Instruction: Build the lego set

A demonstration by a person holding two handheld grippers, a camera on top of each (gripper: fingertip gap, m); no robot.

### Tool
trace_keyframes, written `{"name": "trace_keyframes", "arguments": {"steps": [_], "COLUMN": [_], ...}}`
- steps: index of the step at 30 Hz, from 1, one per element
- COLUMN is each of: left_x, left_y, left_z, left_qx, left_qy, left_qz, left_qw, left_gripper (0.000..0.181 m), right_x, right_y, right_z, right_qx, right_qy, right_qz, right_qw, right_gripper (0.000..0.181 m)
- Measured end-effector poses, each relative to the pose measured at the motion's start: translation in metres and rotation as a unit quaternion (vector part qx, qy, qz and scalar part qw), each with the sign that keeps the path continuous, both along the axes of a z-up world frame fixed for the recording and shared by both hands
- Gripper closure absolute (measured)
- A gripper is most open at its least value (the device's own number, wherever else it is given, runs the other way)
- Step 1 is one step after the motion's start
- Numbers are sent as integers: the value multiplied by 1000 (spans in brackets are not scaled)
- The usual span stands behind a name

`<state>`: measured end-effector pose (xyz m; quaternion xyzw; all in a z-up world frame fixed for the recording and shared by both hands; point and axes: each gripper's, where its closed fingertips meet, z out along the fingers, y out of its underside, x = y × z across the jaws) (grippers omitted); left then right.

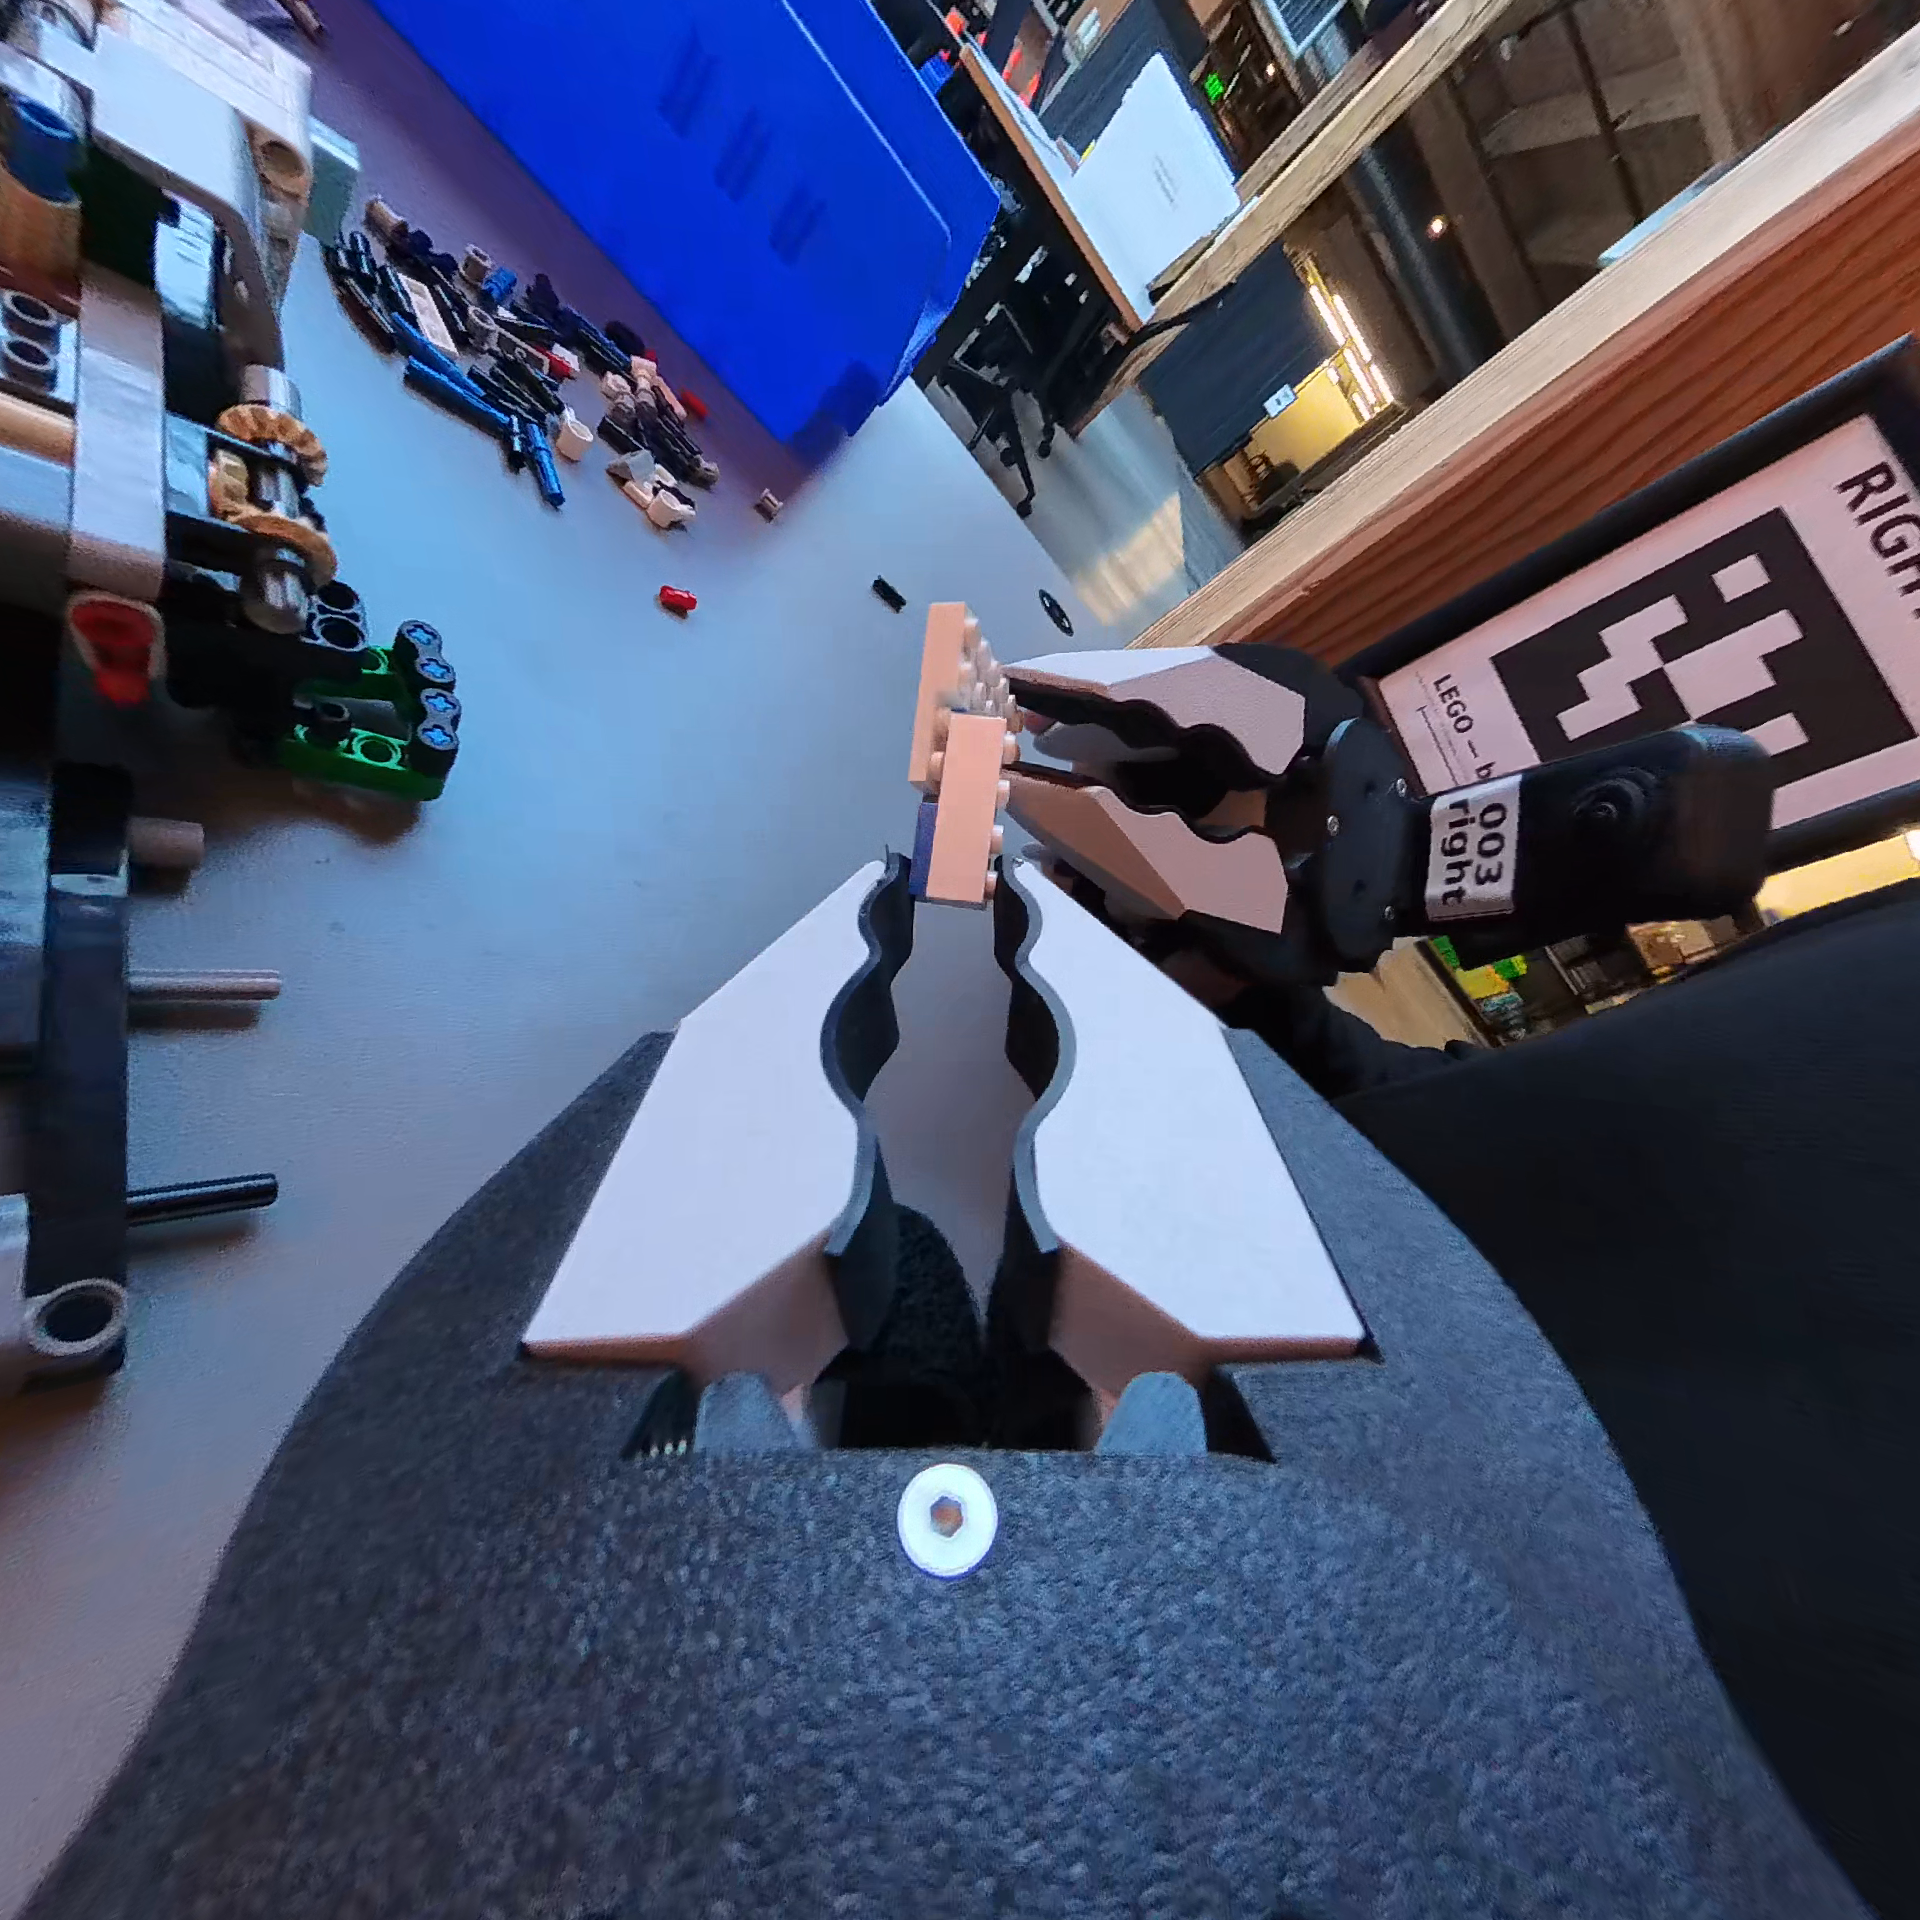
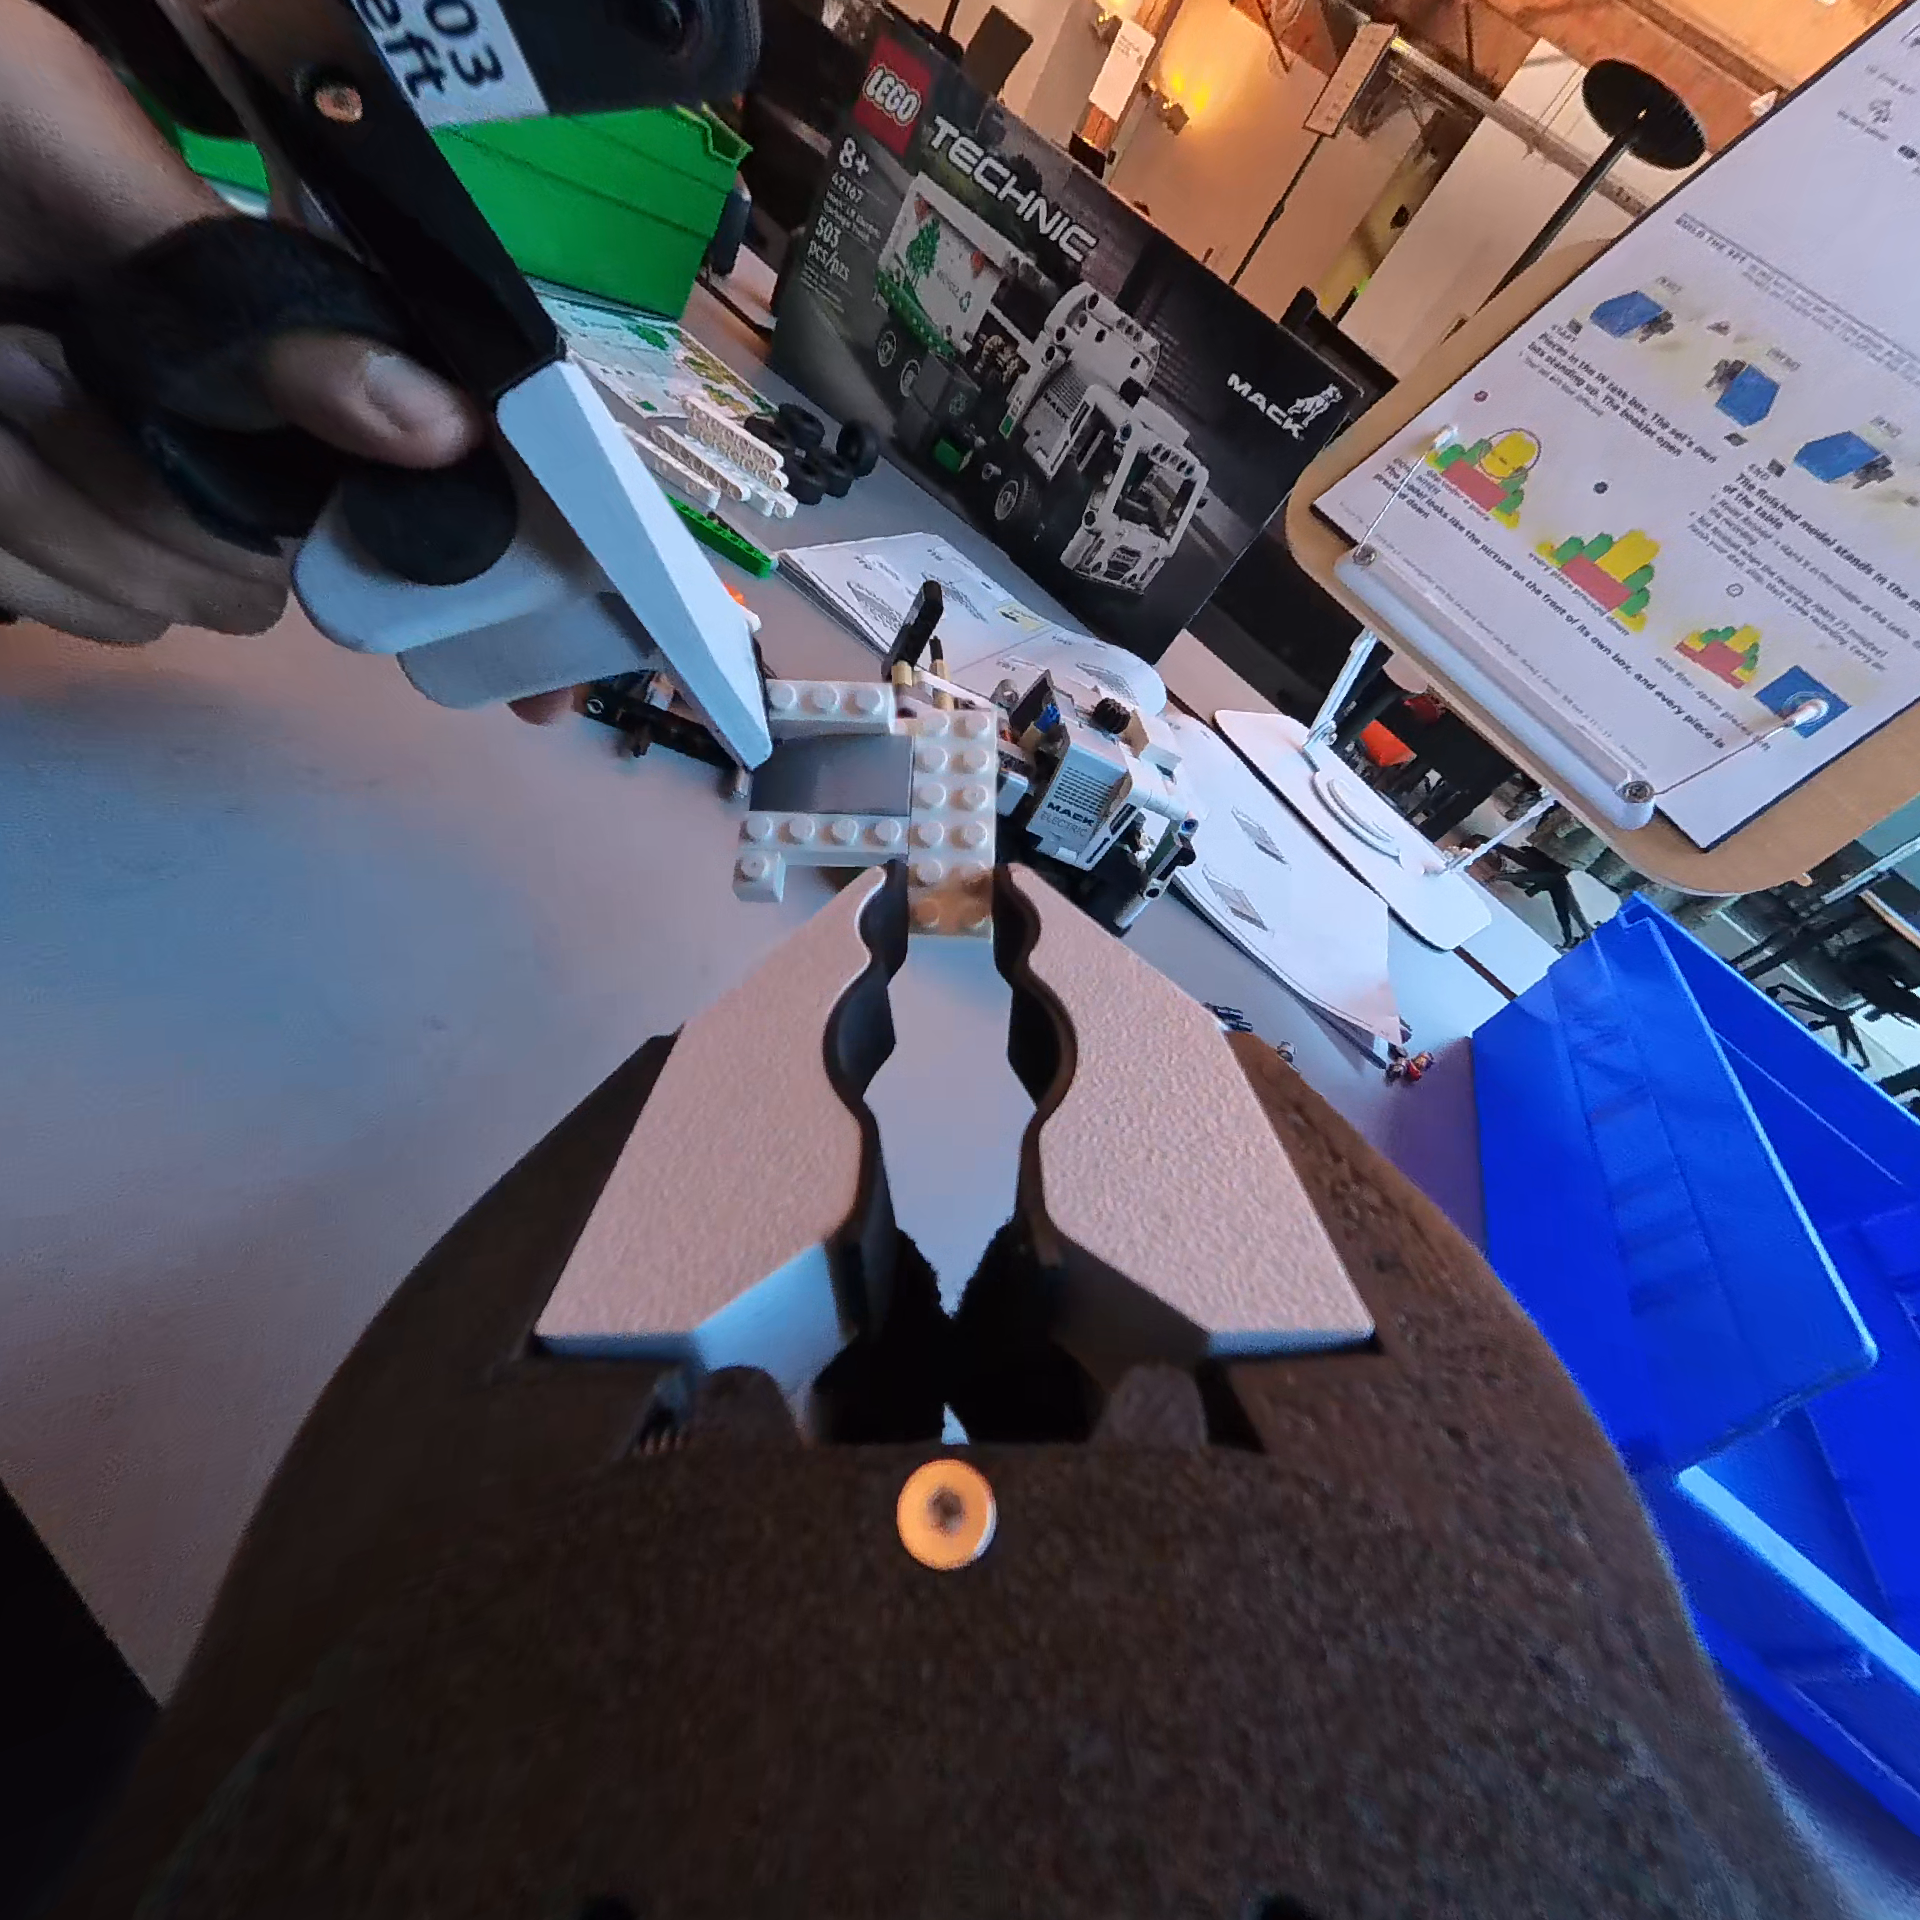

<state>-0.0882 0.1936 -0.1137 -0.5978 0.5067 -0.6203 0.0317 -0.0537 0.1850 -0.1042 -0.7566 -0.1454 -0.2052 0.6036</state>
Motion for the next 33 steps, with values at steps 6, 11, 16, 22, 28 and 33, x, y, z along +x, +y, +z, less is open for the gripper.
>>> {"name": "trace_keyframes", "arguments": {"steps": [6,11,16,22,28,33], "left_x": [-6,-14,-20,-26,-28,-28], "left_y": [-4,-8,-10,-13,-13,-11], "left_z": [0,0,-1,-2,-4,-8], "left_qx": [-16,-26,-22,-39,-32,10], "left_qy": [10,26,39,56,66,66], "left_qz": [-30,-72,-104,-136,-146,-141], "left_qw": [999,997,994,988,987,988], "left_gripper": [167,167,167,167,167,167], "right_x": [-5,-12,-18,-23,-27,-28], "right_y": [-1,-3,-4,-5,-5,-4], "right_z": [3,6,8,8,9,8], "right_qx": [7,11,12,13,20,21], "right_qy": [-28,-75,-82,-90,-88,-85], "right_qz": [24,59,91,119,131,134], "right_qw": [999,995,992,989,987,987], "right_gripper": [166,166,166,166,166,166]}}
